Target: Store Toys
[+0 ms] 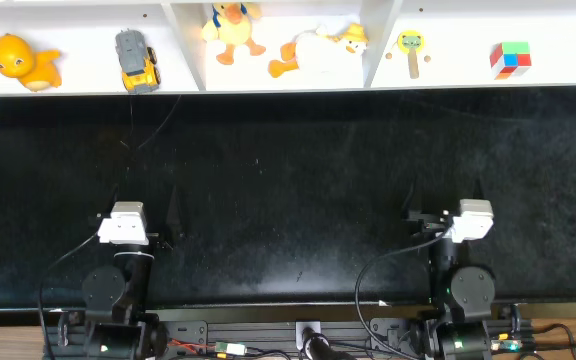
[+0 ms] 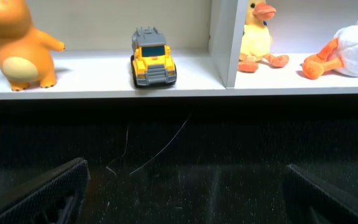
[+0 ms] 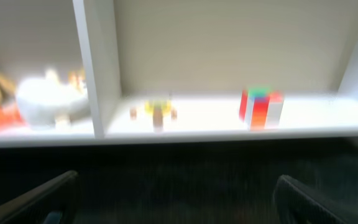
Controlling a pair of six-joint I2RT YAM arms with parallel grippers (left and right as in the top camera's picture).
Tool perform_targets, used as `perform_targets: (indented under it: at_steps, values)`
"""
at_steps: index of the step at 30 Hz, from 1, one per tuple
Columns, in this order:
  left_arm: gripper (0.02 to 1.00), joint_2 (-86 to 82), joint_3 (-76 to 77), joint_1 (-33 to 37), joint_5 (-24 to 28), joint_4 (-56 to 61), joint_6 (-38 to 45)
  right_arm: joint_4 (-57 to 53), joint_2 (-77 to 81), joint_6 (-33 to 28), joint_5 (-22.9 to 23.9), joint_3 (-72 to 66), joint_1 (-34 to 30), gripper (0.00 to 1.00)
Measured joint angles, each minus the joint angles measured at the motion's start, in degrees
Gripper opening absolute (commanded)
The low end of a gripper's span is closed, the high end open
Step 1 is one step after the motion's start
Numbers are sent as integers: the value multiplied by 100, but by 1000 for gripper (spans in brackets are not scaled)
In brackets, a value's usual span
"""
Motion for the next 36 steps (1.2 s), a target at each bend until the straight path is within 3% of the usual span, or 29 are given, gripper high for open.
perform_targets:
  at_steps: [36]
  values:
    - [998, 0, 0, 0, 0, 0, 0, -243, -42, 0, -4, 0, -31, 996]
